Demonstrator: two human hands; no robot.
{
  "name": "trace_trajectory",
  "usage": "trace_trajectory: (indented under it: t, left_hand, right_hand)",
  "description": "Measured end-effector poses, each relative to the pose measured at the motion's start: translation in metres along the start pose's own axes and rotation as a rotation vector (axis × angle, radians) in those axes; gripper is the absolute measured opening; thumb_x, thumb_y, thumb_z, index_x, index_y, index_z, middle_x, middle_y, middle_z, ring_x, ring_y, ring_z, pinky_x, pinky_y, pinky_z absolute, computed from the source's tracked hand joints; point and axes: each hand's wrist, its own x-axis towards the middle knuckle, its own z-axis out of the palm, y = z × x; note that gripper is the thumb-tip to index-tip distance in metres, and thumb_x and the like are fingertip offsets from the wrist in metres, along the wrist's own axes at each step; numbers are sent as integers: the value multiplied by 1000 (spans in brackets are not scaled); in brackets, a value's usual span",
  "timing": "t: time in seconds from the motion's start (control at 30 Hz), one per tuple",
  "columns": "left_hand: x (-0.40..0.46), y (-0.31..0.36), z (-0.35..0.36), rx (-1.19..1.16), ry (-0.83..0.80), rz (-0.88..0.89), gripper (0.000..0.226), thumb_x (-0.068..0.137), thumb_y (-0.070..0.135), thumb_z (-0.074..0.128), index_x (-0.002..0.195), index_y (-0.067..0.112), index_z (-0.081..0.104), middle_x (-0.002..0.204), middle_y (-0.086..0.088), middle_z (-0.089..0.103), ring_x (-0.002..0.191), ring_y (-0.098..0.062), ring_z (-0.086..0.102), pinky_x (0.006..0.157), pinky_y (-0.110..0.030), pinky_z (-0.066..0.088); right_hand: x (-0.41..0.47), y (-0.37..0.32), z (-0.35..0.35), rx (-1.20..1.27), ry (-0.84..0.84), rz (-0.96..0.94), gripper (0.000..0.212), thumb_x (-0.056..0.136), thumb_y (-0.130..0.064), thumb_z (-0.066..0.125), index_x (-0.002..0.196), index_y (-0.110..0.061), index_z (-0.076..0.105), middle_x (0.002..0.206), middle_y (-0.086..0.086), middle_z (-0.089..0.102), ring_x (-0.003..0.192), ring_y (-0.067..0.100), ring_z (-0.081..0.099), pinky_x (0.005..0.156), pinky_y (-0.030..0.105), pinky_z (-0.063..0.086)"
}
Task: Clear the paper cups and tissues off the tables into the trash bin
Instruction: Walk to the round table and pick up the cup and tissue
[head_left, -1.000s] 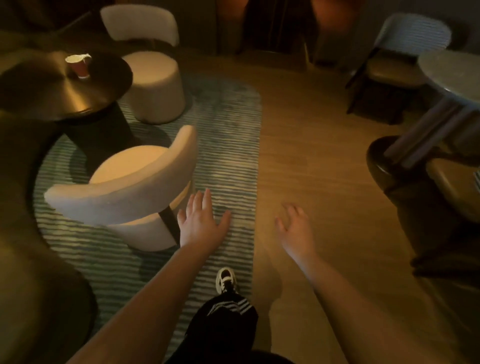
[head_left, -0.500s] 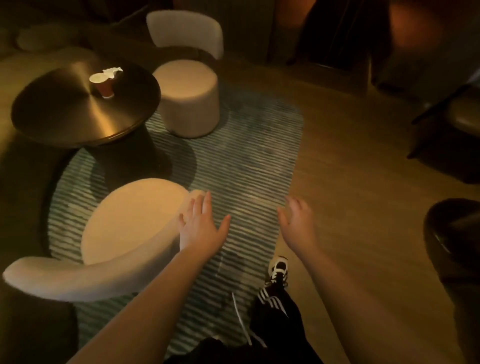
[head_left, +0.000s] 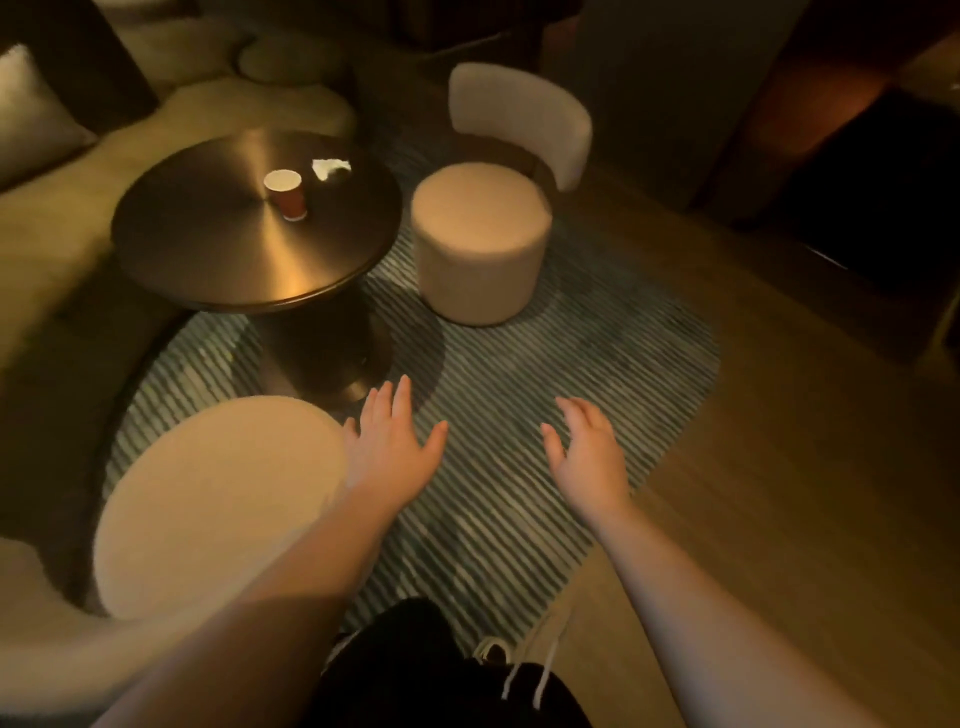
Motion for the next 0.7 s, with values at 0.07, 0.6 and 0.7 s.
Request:
trace_trajectory:
  t: [0.07,0.6,0.7]
  left_hand:
    - [21,3,-2,1,38,-72,78,89,64,33,150,21,11,157,-5,18,144,-22,11,113,-52,17]
    - [298,-54,-35,-111,247,-557,78,89,59,43,149,20,13,155,-4,21,142,-21,17,113,-54,15]
    - [357,-60,-55,-157,282,-626,77,89,57,44,149,20,14,154,-4,23,141,-22,20,113,-55,17]
  right_hand:
    - [38,-2,0,-1,-39,-41,48,98,-41,39,140,-18,39,147,2,37,135,20,32,109,40,35]
    - [399,-103,66,-49,-254,-409,47,96,-37,44,138,-16,42,145,5,40,135,21,33,111,36,30]
    - [468,-139,69,-81,-297,-453,48,96,-37,43,139,-16,42,145,4,40,135,21,33,112,36,30]
